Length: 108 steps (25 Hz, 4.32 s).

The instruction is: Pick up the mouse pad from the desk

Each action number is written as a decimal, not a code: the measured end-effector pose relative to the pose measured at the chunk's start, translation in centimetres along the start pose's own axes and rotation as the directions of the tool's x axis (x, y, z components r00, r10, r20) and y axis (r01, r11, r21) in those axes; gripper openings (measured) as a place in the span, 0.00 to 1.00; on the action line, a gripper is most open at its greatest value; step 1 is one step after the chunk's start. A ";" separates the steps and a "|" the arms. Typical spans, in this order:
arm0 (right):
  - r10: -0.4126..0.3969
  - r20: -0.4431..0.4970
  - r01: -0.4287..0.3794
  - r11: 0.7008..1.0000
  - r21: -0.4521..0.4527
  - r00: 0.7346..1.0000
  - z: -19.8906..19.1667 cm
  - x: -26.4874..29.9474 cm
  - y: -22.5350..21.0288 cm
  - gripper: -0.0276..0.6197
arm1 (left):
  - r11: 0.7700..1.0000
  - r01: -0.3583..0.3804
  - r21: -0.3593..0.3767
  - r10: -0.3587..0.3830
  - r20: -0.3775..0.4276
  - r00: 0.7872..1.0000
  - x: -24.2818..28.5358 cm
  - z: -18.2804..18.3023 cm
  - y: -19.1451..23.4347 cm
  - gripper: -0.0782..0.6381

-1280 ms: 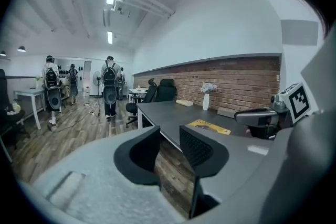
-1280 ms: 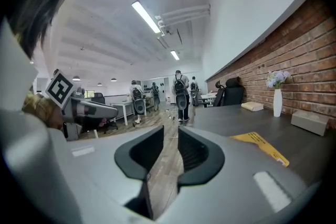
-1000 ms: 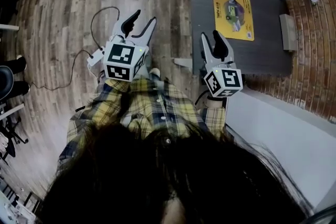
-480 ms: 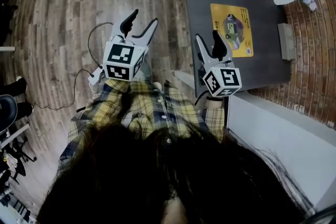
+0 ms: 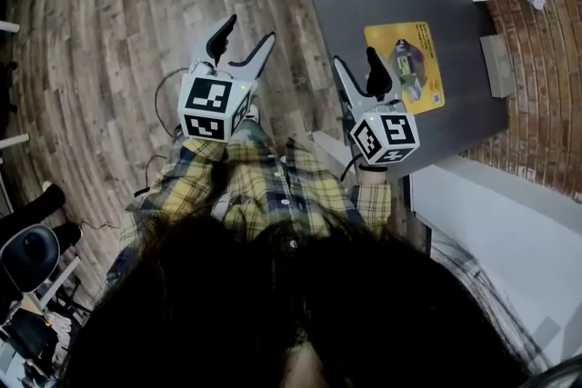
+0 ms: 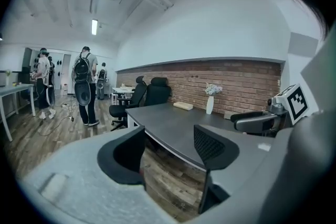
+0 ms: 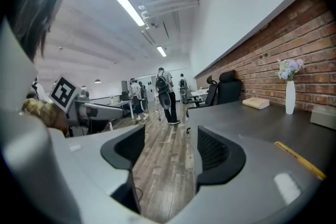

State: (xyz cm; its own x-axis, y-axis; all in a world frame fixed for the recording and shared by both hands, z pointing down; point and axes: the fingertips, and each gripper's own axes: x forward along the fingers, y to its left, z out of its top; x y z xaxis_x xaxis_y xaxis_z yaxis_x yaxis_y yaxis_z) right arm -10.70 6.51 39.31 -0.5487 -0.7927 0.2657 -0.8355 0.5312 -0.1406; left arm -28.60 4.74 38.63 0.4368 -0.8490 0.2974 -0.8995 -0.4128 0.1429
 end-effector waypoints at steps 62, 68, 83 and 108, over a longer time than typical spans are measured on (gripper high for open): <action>-0.738 -0.063 0.712 0.619 0.333 0.671 -0.6 -8.8 -32.0 0.56 | 0.670 0.726 0.154 -0.673 -0.287 0.682 36.6 5.5 -22.7 0.57; -0.811 -0.086 0.775 0.513 0.369 0.579 -1.2 -11.3 -32.7 0.56 | 0.570 0.806 0.161 -0.733 -0.343 0.587 37.9 4.9 -26.2 0.57; -0.837 -0.132 0.803 0.446 0.397 0.530 -3.8 -15.6 -32.1 0.56 | 0.504 0.851 0.144 -0.746 -0.425 0.513 37.1 1.0 -30.9 0.57; -0.782 -0.250 0.765 0.394 0.510 0.570 -11.2 -16.7 -33.4 0.56 | 0.500 0.846 0.186 -0.572 -0.662 0.484 39.2 -11.1 -32.4 0.57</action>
State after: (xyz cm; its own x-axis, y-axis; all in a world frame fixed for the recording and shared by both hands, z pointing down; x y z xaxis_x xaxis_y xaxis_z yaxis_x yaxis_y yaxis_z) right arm 26.71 5.37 50.25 0.3483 -0.7927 0.5004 -0.7641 -0.5493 -0.3382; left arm 17.67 -11.55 56.15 0.7252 0.0439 0.6871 -0.0804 -0.9857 0.1479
